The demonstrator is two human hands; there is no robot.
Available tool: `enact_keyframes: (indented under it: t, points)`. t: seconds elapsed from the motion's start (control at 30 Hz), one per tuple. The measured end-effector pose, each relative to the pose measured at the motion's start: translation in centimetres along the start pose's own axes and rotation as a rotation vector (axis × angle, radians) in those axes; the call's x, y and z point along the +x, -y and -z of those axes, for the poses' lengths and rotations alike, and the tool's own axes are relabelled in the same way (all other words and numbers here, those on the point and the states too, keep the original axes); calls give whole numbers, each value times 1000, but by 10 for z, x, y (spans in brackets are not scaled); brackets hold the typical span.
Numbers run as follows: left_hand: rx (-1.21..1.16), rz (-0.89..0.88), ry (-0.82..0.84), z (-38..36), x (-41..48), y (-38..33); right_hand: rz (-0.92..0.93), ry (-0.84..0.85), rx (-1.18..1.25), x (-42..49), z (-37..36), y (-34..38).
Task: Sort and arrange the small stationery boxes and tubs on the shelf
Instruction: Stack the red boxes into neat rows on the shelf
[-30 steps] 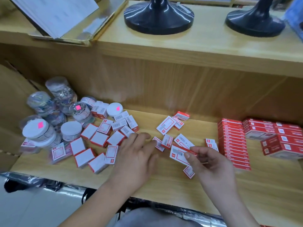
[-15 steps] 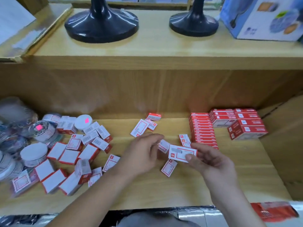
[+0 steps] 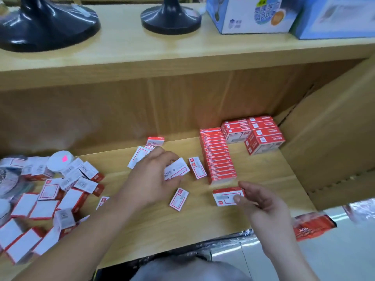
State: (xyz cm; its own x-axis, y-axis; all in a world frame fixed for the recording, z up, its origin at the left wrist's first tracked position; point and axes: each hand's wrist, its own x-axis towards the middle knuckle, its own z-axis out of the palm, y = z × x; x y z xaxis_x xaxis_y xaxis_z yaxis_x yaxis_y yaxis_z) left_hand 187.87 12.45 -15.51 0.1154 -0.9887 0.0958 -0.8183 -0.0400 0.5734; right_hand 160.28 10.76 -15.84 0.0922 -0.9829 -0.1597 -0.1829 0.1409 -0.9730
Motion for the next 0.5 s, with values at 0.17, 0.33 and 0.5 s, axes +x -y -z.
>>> enact_keyframes:
  t: [0.17,0.33,0.5]
  points:
    - [-503,210,99,-19,-13,-47,521,55,-617,13,14,-10]
    - [-772,335,96,-41,-20,-62,497,55,-668,24,1,-23]
    - [-854,353,110,-41,-24,-52,350,42,-563,19,7,-47]
